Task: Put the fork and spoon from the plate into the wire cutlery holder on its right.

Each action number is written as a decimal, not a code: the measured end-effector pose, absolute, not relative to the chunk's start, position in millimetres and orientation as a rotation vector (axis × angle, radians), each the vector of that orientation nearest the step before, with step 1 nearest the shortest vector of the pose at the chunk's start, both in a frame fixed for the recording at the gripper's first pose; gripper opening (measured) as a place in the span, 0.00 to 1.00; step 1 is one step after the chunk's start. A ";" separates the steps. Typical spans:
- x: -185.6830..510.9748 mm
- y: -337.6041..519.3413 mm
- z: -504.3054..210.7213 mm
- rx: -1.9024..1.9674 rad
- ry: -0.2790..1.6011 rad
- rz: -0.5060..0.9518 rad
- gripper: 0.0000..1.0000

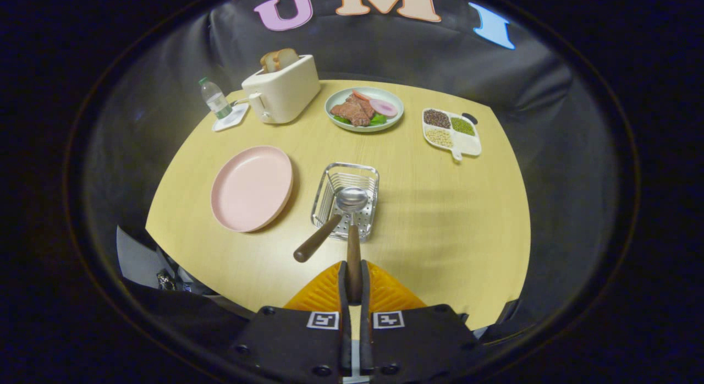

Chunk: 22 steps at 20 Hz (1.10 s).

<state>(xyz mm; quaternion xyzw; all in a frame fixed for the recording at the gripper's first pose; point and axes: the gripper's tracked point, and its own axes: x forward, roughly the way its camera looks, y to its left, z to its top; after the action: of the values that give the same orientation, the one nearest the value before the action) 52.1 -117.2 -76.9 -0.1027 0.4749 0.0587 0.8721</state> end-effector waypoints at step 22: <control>36.9 -61.8 -48.2 -0.121 0.664 0.155 0.98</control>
<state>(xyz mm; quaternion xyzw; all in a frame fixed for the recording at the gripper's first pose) 36.9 -61.8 -48.2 -0.0591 0.3254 0.0760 0.9407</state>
